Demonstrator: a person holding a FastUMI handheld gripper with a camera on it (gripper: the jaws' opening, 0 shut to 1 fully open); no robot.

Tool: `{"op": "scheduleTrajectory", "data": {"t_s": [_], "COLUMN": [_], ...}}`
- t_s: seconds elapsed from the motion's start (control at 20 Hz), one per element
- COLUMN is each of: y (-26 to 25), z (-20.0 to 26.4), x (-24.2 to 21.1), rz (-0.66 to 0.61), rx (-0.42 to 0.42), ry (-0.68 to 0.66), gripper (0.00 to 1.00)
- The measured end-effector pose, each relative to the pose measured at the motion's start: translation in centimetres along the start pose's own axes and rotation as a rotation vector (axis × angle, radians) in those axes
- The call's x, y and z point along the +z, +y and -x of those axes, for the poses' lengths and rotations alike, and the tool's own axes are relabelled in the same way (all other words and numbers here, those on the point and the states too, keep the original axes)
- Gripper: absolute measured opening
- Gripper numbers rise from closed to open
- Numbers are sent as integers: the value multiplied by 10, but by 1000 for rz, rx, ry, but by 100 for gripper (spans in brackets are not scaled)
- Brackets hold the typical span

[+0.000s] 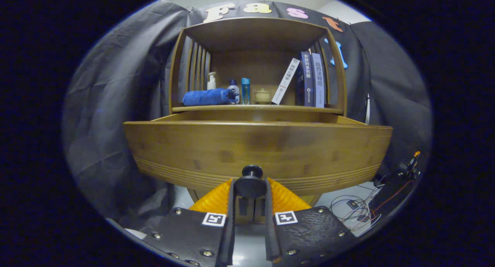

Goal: Pull open the drawer, take out the items inside it, and place them on the countertop above the cabinet.

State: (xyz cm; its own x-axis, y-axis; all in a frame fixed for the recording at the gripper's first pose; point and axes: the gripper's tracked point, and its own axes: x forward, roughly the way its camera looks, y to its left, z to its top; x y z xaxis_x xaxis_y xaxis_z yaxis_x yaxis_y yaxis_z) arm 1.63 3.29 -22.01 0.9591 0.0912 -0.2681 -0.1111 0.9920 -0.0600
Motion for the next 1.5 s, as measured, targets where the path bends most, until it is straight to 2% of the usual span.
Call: {"op": "scheduleTrajectory", "data": {"t_s": [0.05,0.1,0.15,0.2,0.25,0.35,0.45,0.5,0.7,0.9,0.95,1.15,1.3,1.5], "y": [-5,-27,-32,-42,-47,-35,-31,-30,-25,-33,-36,-39,-36,-23], "z": [7,22,12,10,29,34,38,38,34,23,18,-16,-45,-80], "x": [1,9,21,15,3,3,25,34,78,134,146,177,168,148], "rz": [0,2,-8,22,37,-23,-44,-24,44,53,55,44,8,75], "rx": [-14,-120,-108,-131,-108,-58,-33,-29,-24,-75,-79,-80,-73,-51], "ry": [-4,-70,-114,-80,-34,-10,-42,-52,-87,-126,-119,-53,78,230], "gripper": [32,24,17,9,1,1,2,4,45,87,95,98,98,98]}}
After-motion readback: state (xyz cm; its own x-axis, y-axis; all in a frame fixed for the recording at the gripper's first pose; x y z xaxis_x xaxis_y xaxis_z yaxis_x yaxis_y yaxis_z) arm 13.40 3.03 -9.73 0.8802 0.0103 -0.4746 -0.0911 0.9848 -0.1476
